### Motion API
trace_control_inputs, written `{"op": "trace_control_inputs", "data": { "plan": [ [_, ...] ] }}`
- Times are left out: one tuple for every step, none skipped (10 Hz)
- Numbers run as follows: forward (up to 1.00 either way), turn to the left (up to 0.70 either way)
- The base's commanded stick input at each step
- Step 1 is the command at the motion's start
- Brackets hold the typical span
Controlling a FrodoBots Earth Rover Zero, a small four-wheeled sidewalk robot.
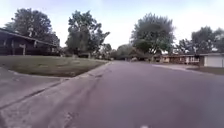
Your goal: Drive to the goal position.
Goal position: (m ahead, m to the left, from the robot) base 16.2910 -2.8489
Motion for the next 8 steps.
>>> {"op": "trace_control_inputs", "data": {
  "plan": [
    [1.0, 0.0],
    [1.0, 0.0],
    [1.0, -0.16],
    [1.0, -0.34],
    [1.0, -0.26],
    [1.0, -0.1],
    [1.0, 0.0],
    [1.0, 0.0]
  ]
}}
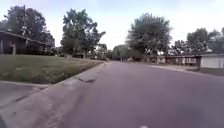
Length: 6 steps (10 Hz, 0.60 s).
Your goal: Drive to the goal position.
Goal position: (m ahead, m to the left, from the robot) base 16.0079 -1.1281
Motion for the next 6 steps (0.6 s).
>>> {"op": "trace_control_inputs", "data": {
  "plan": [
    [1.0, 0.0],
    [1.0, 0.0],
    [1.0, 0.0],
    [1.0, 0.0],
    [1.0, 0.0],
    [1.0, 0.0]
  ]
}}
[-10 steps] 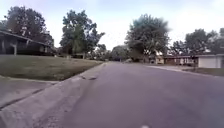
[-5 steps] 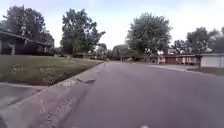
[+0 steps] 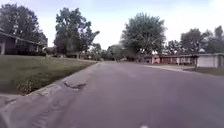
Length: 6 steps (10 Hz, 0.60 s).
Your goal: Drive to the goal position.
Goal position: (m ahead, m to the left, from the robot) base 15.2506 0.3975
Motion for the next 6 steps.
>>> {"op": "trace_control_inputs", "data": {
  "plan": [
    [1.0, 0.0],
    [1.0, 0.0],
    [1.0, 0.0],
    [1.0, 0.0],
    [1.0, 0.0],
    [1.0, 0.0]
  ]
}}
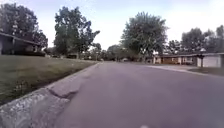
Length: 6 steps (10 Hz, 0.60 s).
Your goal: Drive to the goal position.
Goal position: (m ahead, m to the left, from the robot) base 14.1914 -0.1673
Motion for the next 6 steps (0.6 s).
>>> {"op": "trace_control_inputs", "data": {
  "plan": [
    [1.0, 0.0],
    [1.0, 0.0],
    [1.0, 0.01],
    [1.0, 0.19],
    [1.0, 0.35],
    [1.0, 0.24]
  ]
}}
